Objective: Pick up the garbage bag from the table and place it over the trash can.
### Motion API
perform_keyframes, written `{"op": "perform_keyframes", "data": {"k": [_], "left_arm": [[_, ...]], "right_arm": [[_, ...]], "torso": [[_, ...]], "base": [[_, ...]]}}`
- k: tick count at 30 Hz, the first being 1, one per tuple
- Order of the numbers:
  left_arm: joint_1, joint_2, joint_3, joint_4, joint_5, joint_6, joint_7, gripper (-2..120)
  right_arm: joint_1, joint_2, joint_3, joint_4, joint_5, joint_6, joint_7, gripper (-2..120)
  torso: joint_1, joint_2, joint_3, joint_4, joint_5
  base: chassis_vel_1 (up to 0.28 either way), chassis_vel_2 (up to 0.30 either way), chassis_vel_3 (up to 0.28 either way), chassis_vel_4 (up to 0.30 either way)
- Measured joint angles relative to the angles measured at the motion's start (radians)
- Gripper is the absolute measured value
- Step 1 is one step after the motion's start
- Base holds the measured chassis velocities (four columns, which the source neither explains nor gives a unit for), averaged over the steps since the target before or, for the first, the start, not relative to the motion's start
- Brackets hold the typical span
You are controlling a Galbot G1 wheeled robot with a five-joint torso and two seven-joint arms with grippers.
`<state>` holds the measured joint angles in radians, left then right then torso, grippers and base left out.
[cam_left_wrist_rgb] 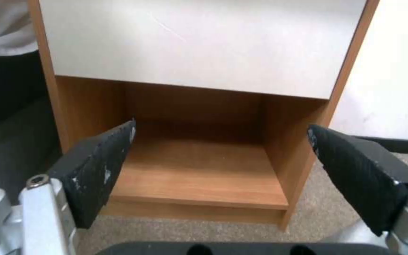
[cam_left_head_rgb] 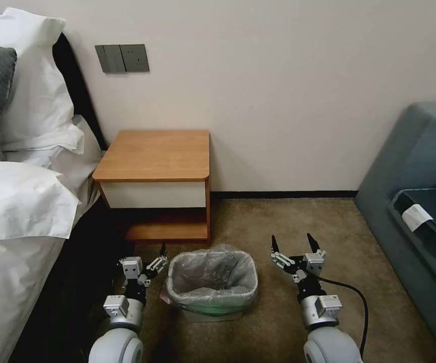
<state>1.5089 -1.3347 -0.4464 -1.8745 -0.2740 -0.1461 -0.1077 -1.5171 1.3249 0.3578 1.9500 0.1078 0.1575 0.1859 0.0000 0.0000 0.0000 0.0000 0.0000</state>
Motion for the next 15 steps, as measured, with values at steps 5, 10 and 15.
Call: {"op": "perform_keyframes", "data": {"k": [5, 10, 15], "left_arm": [[0.000, 0.000, 0.000, -0.001, -0.002, 0.005, -0.001, 93], [0.000, 0.000, 0.000, -0.002, -0.003, 0.007, -0.002, 93], [-0.001, 0.000, 0.001, -0.003, -0.004, 0.009, -0.003, 93]], "right_arm": [[0.001, -0.001, -0.001, 0.000, 0.002, 0.000, 0.000, 100], [0.002, -0.002, -0.002, 0.001, 0.004, -0.001, -0.001, 100], [0.002, -0.002, -0.002, 0.001, 0.005, -0.002, -0.001, 100]], "torso": [[0.000, 0.000, 0.000, 0.0000, 0.0000], [0.000, 0.000, 0.000, 0.0000, 0.0000], [0.000, 0.000, 0.000, 0.0000, 0.0000]], "base": [[0.000, 0.000, 0.000, 0.000], [0.000, 0.000, 0.000, 0.000], [0.000, 0.000, 0.000, 0.000]]}}
